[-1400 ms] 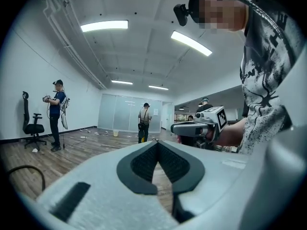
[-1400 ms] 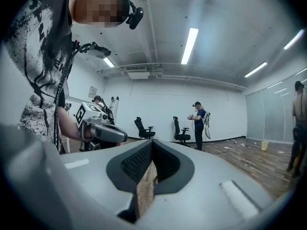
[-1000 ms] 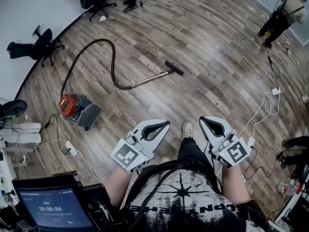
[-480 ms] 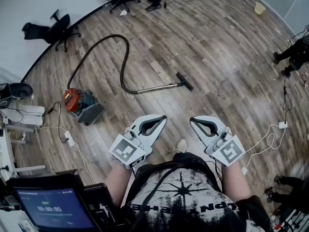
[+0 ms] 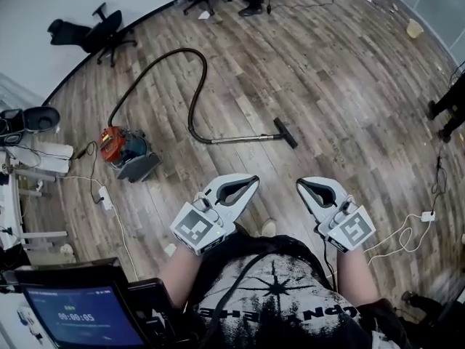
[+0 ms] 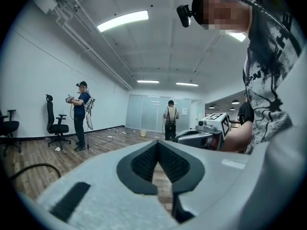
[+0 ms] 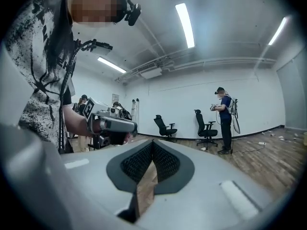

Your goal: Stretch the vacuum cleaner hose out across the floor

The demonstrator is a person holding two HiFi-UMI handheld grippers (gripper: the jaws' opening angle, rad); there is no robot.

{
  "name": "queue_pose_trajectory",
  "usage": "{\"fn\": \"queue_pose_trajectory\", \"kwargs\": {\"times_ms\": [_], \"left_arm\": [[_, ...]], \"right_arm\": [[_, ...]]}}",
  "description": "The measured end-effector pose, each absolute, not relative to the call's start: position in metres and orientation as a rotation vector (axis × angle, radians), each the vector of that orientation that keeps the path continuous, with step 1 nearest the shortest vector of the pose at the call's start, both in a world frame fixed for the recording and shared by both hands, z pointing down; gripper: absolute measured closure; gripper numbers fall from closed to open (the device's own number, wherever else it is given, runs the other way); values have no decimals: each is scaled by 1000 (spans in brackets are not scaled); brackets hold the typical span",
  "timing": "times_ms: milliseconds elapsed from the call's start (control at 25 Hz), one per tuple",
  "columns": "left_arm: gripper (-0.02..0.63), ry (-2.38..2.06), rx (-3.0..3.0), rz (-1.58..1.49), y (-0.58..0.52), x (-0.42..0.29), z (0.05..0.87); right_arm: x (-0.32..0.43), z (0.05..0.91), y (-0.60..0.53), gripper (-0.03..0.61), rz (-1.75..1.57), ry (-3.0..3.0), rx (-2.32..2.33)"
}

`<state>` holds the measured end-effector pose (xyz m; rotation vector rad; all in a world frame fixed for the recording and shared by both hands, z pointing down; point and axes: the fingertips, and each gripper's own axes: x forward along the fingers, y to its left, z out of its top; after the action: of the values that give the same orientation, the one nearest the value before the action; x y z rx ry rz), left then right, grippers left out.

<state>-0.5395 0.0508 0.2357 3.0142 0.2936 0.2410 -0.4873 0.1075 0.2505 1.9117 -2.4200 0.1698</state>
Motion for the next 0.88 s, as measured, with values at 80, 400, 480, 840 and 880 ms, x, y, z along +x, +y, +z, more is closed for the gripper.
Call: {"fn": "queue_pose_trajectory", "kwargs": {"times_ms": [80, 400, 480, 840, 880], "left_arm": [[614, 271, 3007, 245, 41, -540, 241], [614, 222, 2969, 263, -44, -521, 260], [614, 232, 2977, 266, -78, -512, 263], [614, 353, 3004, 216, -244, -470, 243], [614, 375, 2999, 210, -257, -469, 244]], "right_arm": [[-489, 252, 94, 571, 166, -2449, 1884], [-470, 262, 12, 571, 190, -2455, 1829], [-459, 266, -17, 571, 216, -2420, 1833], [-422, 231, -176, 571, 114, -2360, 1927], [-420, 230, -191, 571, 120, -2352, 1943]]}}
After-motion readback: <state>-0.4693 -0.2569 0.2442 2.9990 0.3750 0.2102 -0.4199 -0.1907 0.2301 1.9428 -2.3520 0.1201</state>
